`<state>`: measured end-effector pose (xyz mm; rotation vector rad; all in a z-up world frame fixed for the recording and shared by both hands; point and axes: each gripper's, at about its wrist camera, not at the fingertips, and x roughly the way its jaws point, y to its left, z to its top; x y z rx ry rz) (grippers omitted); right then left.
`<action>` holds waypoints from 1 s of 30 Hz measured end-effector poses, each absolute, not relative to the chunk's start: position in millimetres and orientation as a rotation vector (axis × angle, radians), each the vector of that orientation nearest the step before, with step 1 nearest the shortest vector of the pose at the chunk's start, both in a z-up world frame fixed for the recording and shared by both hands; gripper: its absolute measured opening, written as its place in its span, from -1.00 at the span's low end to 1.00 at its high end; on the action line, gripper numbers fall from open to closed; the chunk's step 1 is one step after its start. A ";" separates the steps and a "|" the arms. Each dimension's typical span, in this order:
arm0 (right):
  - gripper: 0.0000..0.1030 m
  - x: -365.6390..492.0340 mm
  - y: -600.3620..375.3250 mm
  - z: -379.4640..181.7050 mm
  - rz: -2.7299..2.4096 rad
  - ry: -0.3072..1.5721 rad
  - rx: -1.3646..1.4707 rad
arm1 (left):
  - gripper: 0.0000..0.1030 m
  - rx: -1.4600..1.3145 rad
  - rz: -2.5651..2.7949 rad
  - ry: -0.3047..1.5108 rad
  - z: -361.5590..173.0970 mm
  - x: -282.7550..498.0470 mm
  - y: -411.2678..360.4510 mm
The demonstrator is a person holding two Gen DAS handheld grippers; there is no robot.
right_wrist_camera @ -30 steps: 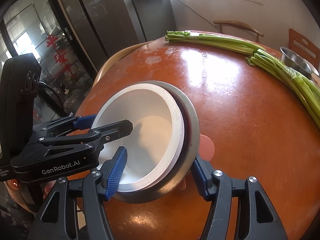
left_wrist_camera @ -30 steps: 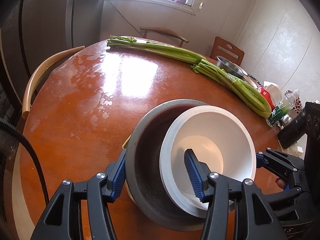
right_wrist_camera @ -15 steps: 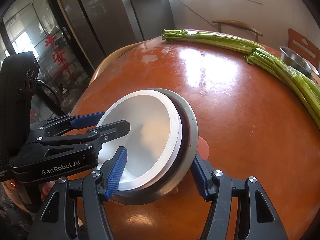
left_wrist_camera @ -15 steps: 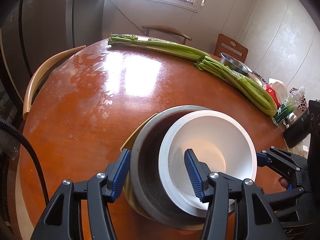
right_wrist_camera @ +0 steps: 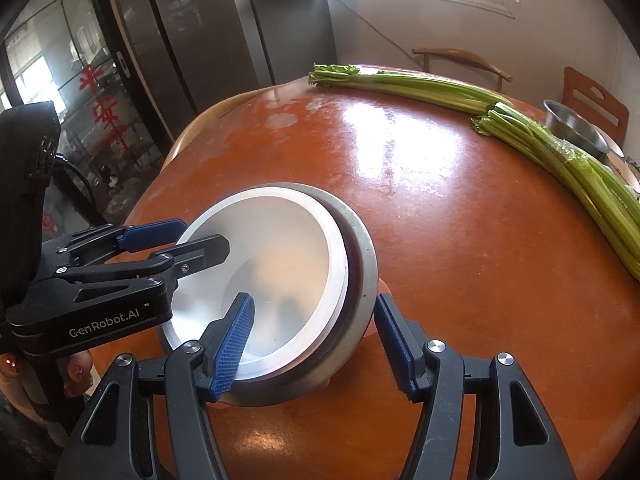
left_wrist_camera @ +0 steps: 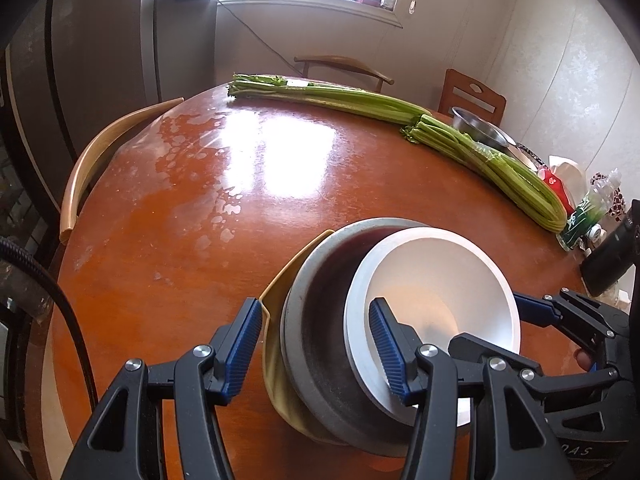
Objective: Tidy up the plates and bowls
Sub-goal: 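Carry the nested bowls onto the steel pan stack and lower them, then open the left tool and release the nested bowls on the stack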
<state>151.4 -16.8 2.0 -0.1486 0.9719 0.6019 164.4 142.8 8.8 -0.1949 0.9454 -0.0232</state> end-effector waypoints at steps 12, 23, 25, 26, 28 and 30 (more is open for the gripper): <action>0.26 146.2 -20.1 6.7 0.577 0.955 -0.156 | 0.08 -0.197 -0.009 0.925 17.0 155.1 145.4; 0.26 133.1 -29.6 18.1 0.558 0.924 -0.158 | 0.08 -0.188 0.015 0.896 30.9 136.2 145.7; 0.26 128.7 -32.8 21.0 0.556 0.915 -0.157 | 0.08 -0.185 0.016 0.890 33.7 131.6 144.5; 0.26 126.2 -34.1 22.9 0.556 0.910 -0.157 | 0.08 -0.184 0.016 0.886 35.2 128.9 143.9; 0.26 120.4 -37.7 26.4 0.556 0.898 -0.155 | 0.08 -0.181 0.017 0.879 38.4 123.9 142.0; 0.26 114.0 -41.2 30.4 0.556 0.888 -0.155 | 0.08 -0.174 0.016 0.871 42.0 118.1 139.0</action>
